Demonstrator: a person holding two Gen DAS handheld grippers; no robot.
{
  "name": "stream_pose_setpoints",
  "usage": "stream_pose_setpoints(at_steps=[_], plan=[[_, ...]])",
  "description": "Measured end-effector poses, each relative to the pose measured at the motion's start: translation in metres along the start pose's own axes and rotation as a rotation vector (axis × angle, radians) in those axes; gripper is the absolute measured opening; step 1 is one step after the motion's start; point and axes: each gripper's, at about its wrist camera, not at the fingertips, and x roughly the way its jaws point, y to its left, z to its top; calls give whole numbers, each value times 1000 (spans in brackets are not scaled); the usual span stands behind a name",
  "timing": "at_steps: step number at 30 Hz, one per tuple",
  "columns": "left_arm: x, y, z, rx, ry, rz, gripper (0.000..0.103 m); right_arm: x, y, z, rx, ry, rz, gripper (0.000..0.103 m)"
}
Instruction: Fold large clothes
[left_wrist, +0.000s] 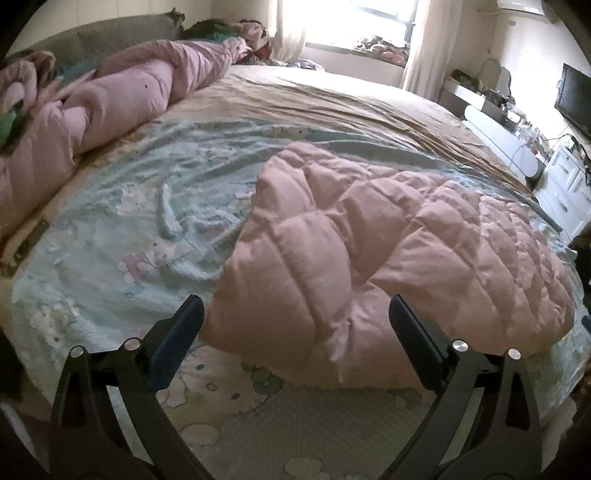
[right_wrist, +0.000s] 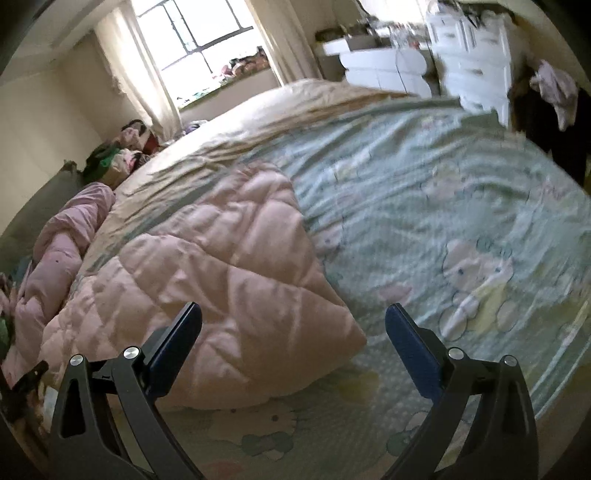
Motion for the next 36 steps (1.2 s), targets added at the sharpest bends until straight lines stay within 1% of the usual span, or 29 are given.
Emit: stream_pose_setpoints(at_steps=[4, 9, 15, 20, 23, 26, 29, 32, 34, 36], plan=[[-23, -12, 3, 22, -47, -12, 94, -27, 22, 3, -73, -47, 25, 99], [-55, -29, 3, 52, -109, -36, 94, -61, 61, 1, -187, -98, 91, 99], [-89, -45, -3, 78, -167, -68, 94, -93, 93, -12, -272, -125, 159, 99], [-115, -56, -19, 86, -215, -88, 94, -117, 108, -28, -333, -167, 176, 99], [-126, -64, -31, 89, -223, -105, 94, -130, 114, -39, -359, -191, 165, 99], [-131, -71, -46, 102, -216, -105, 94, -137, 117, -52, -385, -192, 169, 99], [-131, -74, -64, 95, -202, -117, 94, -141, 116, -67, -390, -194, 169, 99], [-129, -79, -79, 98, -185, -104, 94, -138, 114, -83, -387, -154, 174, 99], [-128, -82, -90, 101, -172, -95, 94, -136, 113, -93, -390, -135, 156, 99], [-128, -85, -98, 103, -167, -109, 94, -133, 109, -107, -366, -124, 156, 99]])
